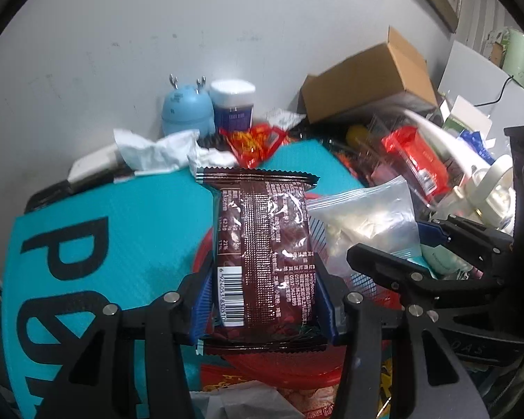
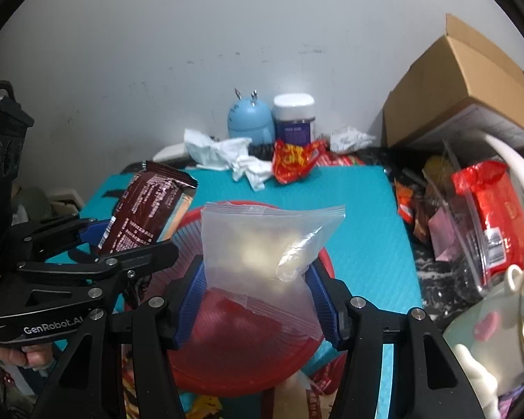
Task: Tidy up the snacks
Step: 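Lift the chocolate bar and clear bag and carry both over the red basket, then open both tools to drop the chocolate bar and clear bag into the basket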
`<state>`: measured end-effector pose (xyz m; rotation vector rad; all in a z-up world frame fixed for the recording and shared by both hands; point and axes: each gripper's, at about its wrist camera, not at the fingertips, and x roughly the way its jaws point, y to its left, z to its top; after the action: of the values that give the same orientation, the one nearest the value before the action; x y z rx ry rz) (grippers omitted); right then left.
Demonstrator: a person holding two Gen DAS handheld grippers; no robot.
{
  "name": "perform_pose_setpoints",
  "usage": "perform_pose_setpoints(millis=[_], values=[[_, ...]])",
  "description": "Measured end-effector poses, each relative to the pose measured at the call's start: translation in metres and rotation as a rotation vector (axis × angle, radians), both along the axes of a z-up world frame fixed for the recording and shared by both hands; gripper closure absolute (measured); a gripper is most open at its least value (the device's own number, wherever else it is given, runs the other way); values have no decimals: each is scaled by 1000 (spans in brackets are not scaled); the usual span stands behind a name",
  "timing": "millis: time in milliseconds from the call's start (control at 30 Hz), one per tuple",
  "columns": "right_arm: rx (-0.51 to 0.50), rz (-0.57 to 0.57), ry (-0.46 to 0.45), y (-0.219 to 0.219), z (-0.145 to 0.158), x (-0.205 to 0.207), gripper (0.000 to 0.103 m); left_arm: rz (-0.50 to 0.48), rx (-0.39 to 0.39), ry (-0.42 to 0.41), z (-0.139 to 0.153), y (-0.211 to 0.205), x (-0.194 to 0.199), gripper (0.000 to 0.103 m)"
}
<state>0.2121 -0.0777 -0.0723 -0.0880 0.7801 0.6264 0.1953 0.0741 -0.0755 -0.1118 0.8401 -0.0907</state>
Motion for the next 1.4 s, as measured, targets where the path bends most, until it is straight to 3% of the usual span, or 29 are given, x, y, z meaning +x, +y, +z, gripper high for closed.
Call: perform_pose_setpoints(millis=[233,367,633,1033,1400], values=[[-31,-17,33,2,-8,6,42,1,19,55,-17,-2,9,53],[-49,-36,32,-1,-10,7,30,23,70,84,-24,-4,13,50],[-51,-58,2,-8,4,1,30,40,63,73,-14,-4,8,48],[-22,-84,-86,-22,49,-26,30,47,74,-37,40,-11,-20,48],[10,-99,-206,-37,107,-73,30,44,81,-171,101,-25,-69,48]])
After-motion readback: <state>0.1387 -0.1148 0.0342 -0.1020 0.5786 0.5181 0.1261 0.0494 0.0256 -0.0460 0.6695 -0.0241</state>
